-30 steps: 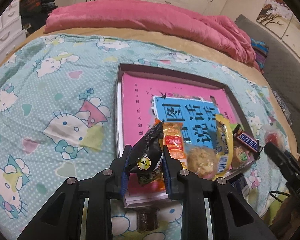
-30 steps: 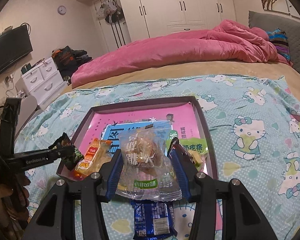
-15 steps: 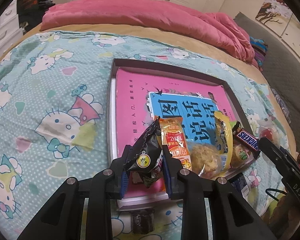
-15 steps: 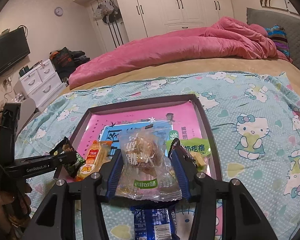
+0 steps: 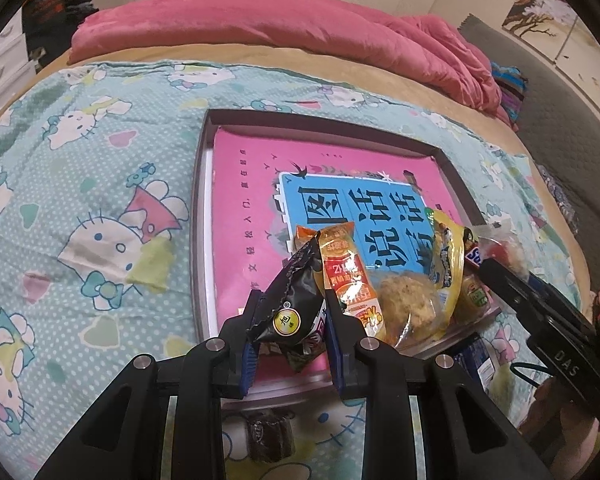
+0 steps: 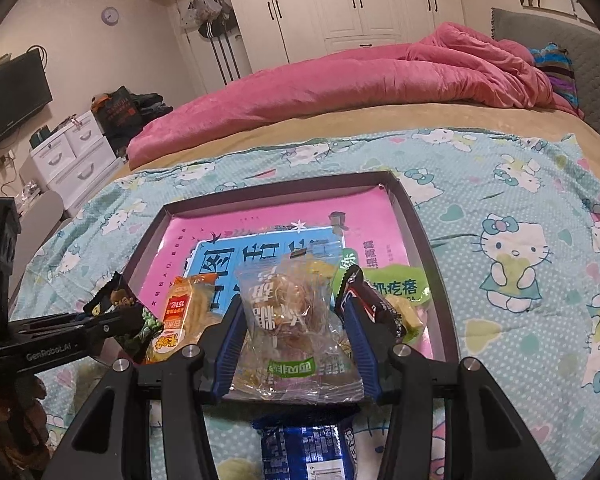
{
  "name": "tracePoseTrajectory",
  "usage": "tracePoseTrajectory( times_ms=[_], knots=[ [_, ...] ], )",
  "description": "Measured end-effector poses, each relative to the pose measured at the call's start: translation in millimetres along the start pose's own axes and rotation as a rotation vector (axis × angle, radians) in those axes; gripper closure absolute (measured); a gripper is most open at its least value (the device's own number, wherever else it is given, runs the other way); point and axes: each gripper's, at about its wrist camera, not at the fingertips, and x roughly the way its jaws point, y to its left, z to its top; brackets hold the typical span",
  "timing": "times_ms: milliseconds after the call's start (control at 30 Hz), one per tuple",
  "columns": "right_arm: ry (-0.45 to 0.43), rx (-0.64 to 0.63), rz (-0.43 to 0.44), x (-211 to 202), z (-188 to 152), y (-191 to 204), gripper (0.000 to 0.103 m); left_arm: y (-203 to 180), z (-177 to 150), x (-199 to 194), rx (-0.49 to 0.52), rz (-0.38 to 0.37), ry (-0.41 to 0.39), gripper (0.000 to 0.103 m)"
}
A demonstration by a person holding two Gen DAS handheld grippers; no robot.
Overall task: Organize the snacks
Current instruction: 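Carry the green-pea bag with the left tool while the right tool carries the pastry over the tray, then release the green-pea bag in the tray with the left tool while the right tool releases the pastry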
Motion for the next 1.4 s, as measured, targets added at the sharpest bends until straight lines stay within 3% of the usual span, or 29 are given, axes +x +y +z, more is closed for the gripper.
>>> tracePoseTrajectory(
  times_ms=[567, 833, 1400],
  knots=[
    [0.058, 0.031, -0.006, 27.0, -2.0, -2.0, 0.052, 1.4, -1.2, 1.8, -0.003, -0.007, 0.012, 0.073],
    [0.052, 0.023, -0.007, 19.2, -7.3, -2.5, 0.046, 2.0, -1.5, 2.0, -0.005, -0.005, 0.014, 0.073],
    [0.061, 0.003, 0.041, 9.7, -10.1, 8.2, 0.046, 0.1, -4.8, 1.3, -0.012, -0.038, 0.02, 0.073]
  ],
)
